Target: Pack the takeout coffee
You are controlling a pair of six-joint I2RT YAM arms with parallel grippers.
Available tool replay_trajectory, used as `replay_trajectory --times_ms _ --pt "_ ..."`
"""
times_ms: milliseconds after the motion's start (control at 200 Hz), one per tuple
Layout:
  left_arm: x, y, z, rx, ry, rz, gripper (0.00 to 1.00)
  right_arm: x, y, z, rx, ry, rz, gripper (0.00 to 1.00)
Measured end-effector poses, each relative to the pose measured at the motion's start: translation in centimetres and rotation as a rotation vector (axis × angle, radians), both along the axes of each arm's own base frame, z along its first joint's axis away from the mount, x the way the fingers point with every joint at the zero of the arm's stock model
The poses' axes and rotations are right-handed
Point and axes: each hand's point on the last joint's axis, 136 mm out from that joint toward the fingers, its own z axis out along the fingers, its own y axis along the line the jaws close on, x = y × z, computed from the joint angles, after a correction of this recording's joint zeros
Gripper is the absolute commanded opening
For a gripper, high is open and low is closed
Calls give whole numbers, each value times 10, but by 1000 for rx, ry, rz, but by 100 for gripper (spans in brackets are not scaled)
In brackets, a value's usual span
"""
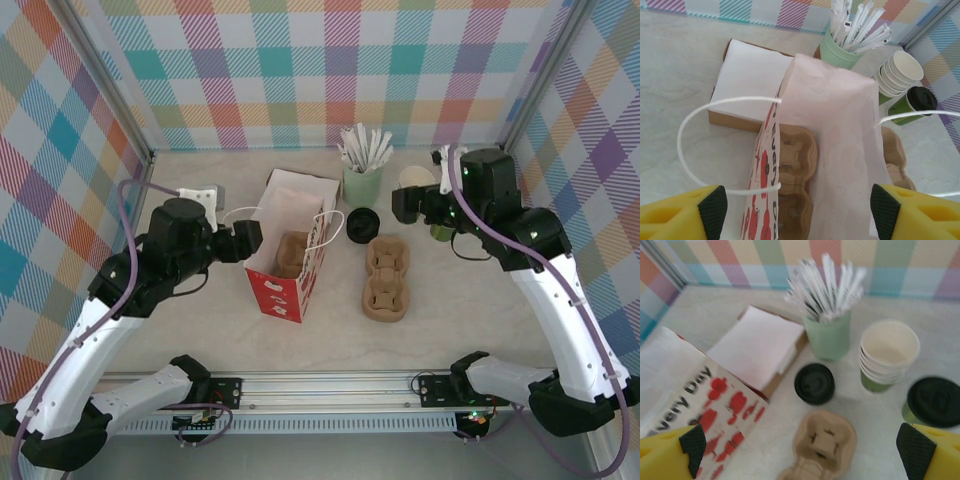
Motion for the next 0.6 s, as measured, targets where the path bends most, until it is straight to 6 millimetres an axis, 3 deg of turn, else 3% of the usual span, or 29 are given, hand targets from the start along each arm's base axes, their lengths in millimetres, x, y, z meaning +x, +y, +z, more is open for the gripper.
replay_trajectory --times_ms 275,600 --pt "31 3 -5 88 95 19 83 -15 -47 -83 -39 218 -134 100" --pt "61 9 -1 190 128 -61 84 -31 -72 -141 -44 368 -209 100"
